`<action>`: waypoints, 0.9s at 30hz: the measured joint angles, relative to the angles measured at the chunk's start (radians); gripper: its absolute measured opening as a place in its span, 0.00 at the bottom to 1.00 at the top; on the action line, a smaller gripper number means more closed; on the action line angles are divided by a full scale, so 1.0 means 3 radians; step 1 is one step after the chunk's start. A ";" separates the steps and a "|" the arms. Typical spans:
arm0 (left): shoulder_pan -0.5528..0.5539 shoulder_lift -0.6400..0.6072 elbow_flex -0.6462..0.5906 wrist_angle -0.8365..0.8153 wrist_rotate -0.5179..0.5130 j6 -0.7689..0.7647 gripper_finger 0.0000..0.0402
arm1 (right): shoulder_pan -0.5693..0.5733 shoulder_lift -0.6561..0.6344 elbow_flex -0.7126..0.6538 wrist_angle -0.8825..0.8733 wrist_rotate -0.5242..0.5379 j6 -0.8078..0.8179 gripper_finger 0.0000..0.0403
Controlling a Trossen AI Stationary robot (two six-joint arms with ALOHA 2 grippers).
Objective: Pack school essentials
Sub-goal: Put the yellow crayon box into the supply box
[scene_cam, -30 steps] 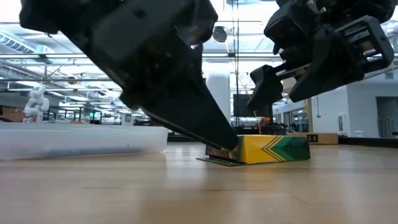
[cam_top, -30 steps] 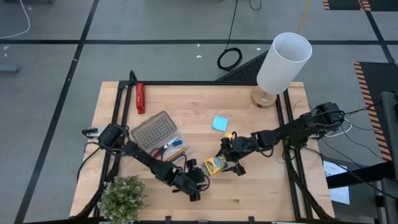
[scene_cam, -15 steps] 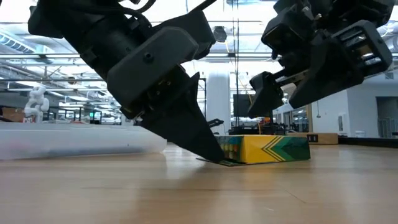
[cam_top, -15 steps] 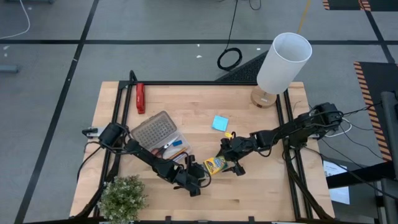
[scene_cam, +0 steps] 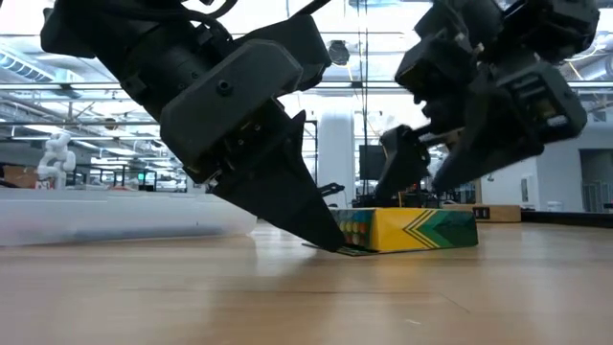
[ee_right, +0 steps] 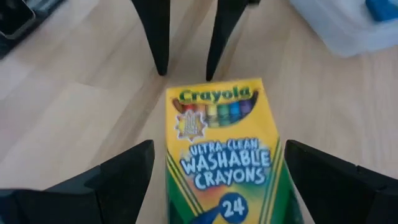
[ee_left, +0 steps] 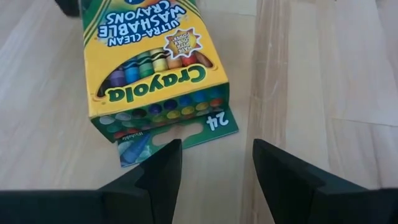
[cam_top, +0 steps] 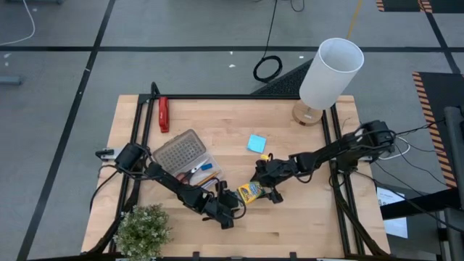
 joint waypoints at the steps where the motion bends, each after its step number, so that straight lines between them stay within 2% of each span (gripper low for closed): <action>1: 0.0000 0.0000 0.0000 0.0000 0.0000 -0.0001 0.50 | -0.0007 0.0040 0.0000 0.0009 -0.0004 0.0004 0.88; 8: -0.0023 0.0000 0.0000 -0.0026 0.0000 -0.0011 0.50 | -0.0042 0.0242 0.0000 0.0167 -0.0002 0.0021 0.88; 27: -0.0023 0.0000 0.0000 -0.0041 -0.0001 0.0004 0.50 | 0.0003 0.0196 0.0000 0.0107 0.0101 0.0046 0.88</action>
